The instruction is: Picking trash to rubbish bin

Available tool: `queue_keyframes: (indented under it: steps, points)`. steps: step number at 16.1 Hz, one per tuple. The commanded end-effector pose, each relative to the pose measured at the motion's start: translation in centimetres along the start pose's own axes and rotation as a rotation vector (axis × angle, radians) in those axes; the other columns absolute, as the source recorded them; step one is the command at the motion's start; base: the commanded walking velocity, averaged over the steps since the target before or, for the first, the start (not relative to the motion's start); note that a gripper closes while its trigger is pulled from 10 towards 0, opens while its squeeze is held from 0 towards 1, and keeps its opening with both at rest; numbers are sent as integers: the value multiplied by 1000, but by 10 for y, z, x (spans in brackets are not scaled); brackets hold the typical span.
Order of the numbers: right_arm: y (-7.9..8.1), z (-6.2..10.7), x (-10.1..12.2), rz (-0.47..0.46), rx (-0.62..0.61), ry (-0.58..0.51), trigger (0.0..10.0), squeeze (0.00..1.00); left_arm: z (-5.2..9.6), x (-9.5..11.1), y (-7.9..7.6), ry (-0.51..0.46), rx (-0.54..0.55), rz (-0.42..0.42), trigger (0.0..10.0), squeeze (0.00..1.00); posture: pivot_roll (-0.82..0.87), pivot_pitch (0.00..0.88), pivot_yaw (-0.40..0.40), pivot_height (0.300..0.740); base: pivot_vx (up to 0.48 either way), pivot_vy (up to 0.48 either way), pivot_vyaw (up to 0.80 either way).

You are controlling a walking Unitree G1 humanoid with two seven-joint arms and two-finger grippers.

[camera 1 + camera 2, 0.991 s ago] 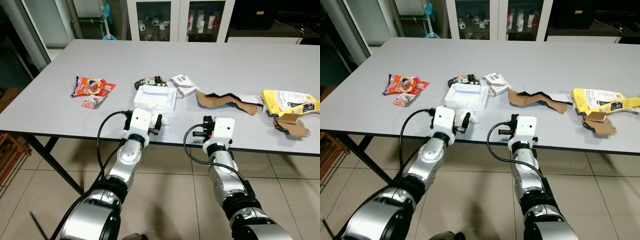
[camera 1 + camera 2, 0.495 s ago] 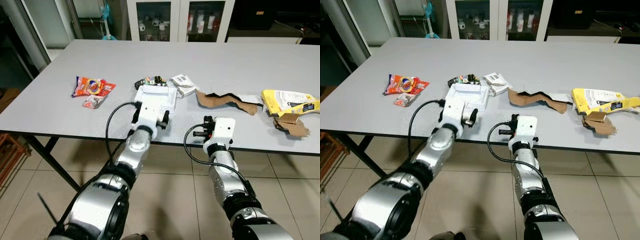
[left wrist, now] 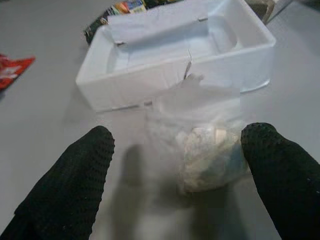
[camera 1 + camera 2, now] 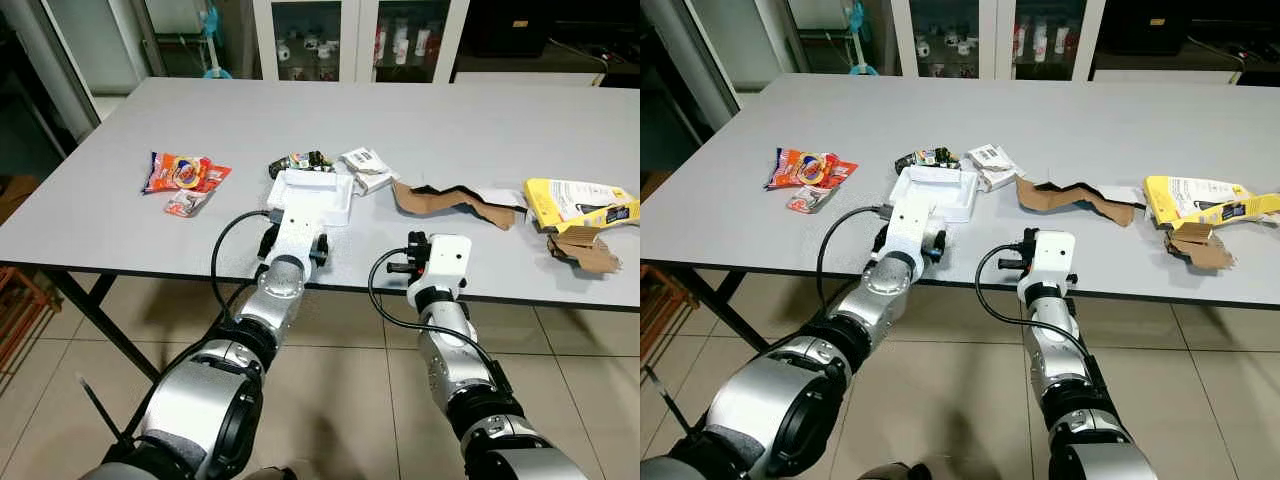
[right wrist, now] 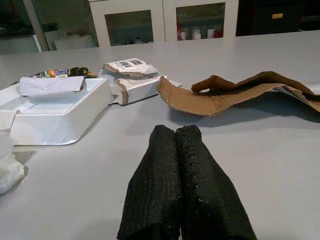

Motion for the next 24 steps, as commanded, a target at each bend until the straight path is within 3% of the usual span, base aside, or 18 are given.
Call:
queue_keyframes:
  steps: [1, 6, 7, 8, 24]
  points:
    - [1, -2, 3, -6, -3, -6, 10000, 0, 0, -2, -3, 26, -7, 8, 10000, 0, -40, 13, 71, 740, 0, 0, 0]
    - [1, -2, 3, -7, -2, -7, 10000, 0, 4, -10, -21, 59, -78, 44, 9804, 0, -42, 13, 73, 740, 0, 0, 0]
    - [1, -2, 3, -7, -2, -8, 10000, 0, 4, -10, -22, 57, -80, 47, 2275, 0, -42, 13, 73, 740, 0, 0, 0]
    - [1, -2, 3, -7, -3, -8, 10000, 0, 4, -9, -22, 51, -84, 51, 0, 0, -41, 14, 72, 740, 0, 0, 0]
    - [2, -2, 1, -8, 3, 2, 10000, 0, 5, -4, -27, 23, -95, 39, 0, 0, -34, 10, 73, 740, 0, 0, 0]
Point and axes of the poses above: a point about 5 cm out from each wrist's last joint towards the gripper, its own z axis pointing back from the gripper into the wrist, its own x axis along the axis of the wrist's last joint, y = z × x, the point moved 3 cm from there along -z, pointing out of the wrist towards the gripper, and after that the axes turned 12 degrees about -z, right-handed, at the moved point
